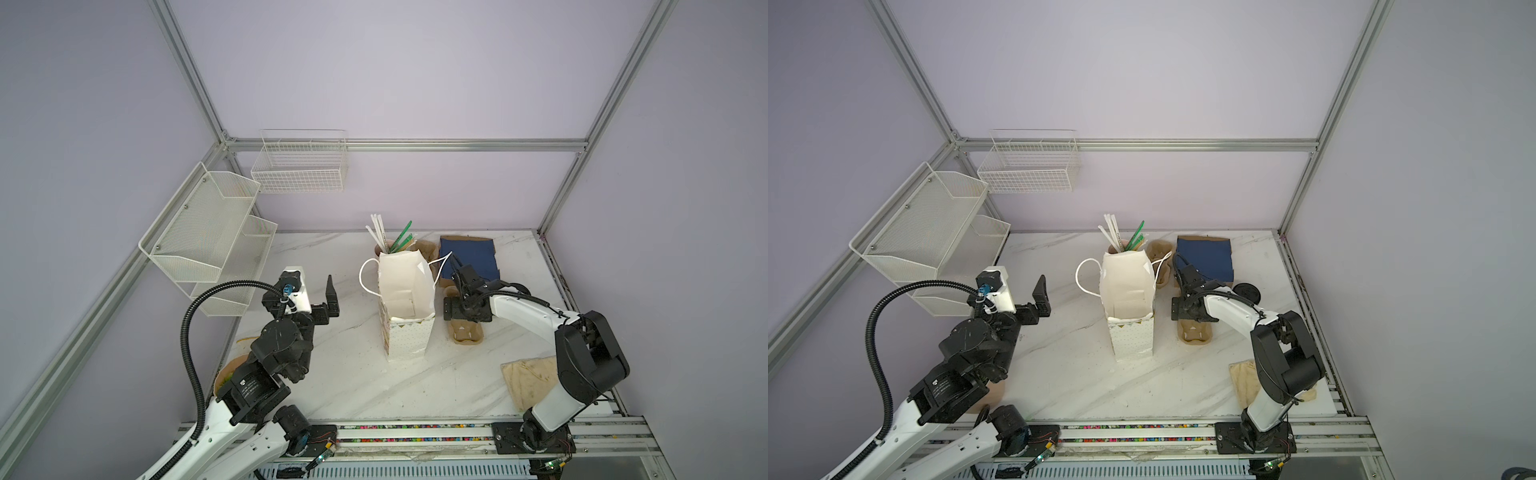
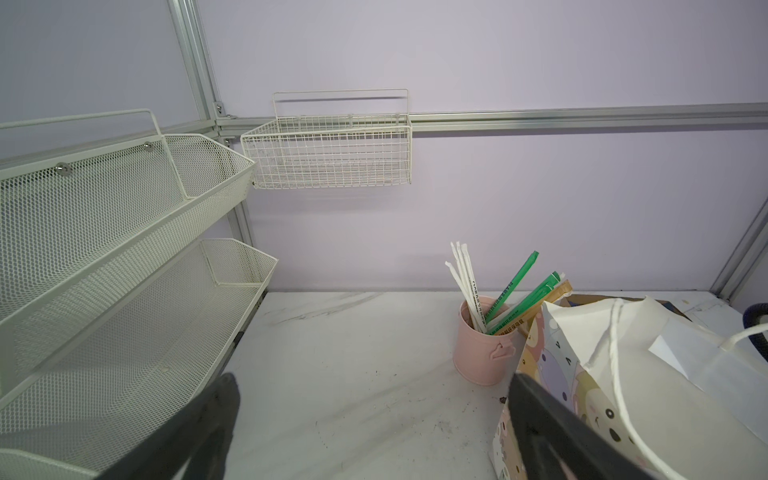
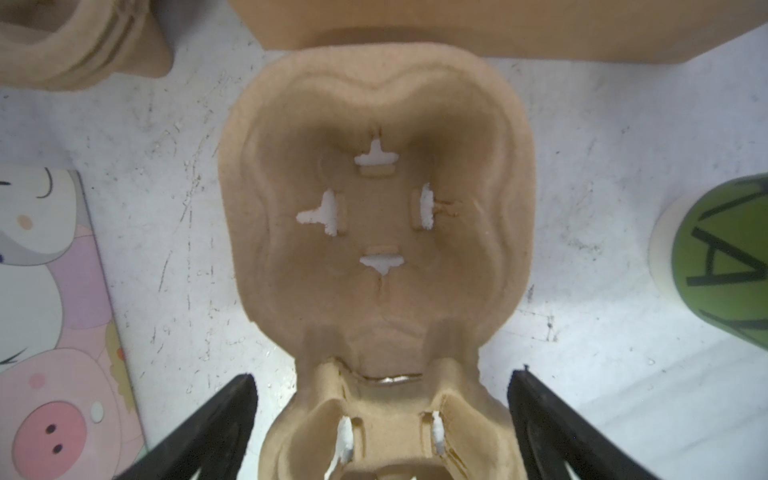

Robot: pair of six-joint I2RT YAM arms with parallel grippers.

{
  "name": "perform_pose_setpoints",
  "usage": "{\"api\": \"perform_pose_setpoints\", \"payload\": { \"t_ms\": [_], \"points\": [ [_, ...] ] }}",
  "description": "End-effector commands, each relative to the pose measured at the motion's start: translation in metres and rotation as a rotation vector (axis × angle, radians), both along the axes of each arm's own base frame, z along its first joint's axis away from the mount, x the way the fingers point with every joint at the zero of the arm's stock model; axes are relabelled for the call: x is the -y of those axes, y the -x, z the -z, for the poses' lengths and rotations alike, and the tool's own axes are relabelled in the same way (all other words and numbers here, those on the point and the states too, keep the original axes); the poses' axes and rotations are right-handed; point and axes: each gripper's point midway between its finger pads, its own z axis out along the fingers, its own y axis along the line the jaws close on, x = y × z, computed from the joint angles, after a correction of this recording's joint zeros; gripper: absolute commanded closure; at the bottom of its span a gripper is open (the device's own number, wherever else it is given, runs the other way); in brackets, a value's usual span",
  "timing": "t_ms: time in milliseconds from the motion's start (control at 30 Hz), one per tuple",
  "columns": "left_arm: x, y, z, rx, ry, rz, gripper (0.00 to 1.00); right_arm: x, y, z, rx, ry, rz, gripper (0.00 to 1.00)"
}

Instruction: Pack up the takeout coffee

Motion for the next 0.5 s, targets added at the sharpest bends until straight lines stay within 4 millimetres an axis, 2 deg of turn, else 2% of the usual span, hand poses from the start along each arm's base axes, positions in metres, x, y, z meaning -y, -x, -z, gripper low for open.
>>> {"api": "perform_pose_setpoints", "payload": {
  "t_ms": [0,467],
  "points": [
    [0.005,-0.002,0.007,-0.001,0.002,0.015,0.00,-0.003,-0.006,0.000,0.014,0.010,-0.014,0.03],
    [0.013,-0.007,0.012,-0.023,-0.012,0.039,0.00,-0.003,-0.005,0.014,-0.009,0.022,-0.032,0.10]
  ]
}}
